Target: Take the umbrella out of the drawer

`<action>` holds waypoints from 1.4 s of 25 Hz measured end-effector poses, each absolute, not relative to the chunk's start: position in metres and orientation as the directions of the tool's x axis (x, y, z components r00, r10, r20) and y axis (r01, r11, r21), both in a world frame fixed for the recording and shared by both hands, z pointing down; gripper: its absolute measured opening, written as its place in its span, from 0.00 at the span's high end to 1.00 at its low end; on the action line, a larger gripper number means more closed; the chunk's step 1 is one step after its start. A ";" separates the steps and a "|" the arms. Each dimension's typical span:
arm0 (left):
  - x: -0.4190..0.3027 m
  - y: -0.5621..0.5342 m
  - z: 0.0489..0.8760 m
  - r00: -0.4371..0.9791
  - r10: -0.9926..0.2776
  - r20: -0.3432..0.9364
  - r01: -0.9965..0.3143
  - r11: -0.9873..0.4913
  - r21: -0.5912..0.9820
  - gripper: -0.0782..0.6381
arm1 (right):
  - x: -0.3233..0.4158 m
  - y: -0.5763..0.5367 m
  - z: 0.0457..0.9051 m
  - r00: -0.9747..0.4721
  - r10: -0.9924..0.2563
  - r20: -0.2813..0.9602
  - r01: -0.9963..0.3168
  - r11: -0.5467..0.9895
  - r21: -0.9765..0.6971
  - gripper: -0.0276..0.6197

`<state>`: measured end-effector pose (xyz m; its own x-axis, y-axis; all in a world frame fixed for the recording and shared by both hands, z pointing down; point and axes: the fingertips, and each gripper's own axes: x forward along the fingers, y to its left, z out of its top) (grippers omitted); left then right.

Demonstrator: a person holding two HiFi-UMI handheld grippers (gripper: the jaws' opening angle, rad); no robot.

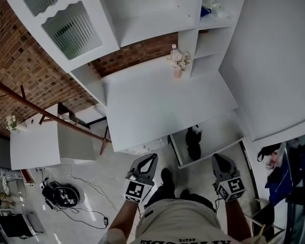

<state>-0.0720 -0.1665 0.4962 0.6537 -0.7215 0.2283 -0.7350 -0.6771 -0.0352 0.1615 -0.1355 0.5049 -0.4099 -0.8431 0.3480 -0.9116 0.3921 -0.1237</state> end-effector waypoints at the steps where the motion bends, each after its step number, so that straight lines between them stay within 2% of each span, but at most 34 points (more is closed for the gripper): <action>1: -0.074 -0.173 0.499 0.664 -0.712 0.228 -0.725 -0.688 -0.039 0.86 | 0.157 -0.140 0.504 -0.405 -0.845 0.349 -0.914 0.388 -0.120 0.91; 11: -0.079 -0.222 0.511 0.738 -0.636 0.224 -0.649 -0.760 -0.020 0.86 | 0.136 -0.176 0.499 -0.342 -0.862 0.374 -0.937 0.342 -0.068 0.91; 18: -0.073 -0.232 0.520 0.747 -0.626 0.224 -0.646 -0.763 0.025 0.86 | 0.138 -0.185 0.507 -0.335 -0.855 0.396 -0.940 0.335 -0.072 0.91; 25: -0.060 -0.244 0.532 0.728 -0.645 0.235 -0.675 -0.733 0.078 0.86 | 0.154 -0.205 0.519 -0.347 -0.846 0.405 -0.937 0.327 -0.121 0.91; 35: -0.026 -0.257 0.544 0.647 -0.713 0.269 -0.759 -0.638 0.135 0.86 | 0.177 -0.244 0.555 -0.461 -0.757 0.463 -0.885 0.432 -0.175 0.91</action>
<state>-0.0263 -0.2574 0.5443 0.6473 -0.7131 0.2692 -0.7585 -0.6375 0.1348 0.1767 -0.2444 0.5551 -0.4613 -0.7567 0.4633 -0.8847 0.4319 -0.1755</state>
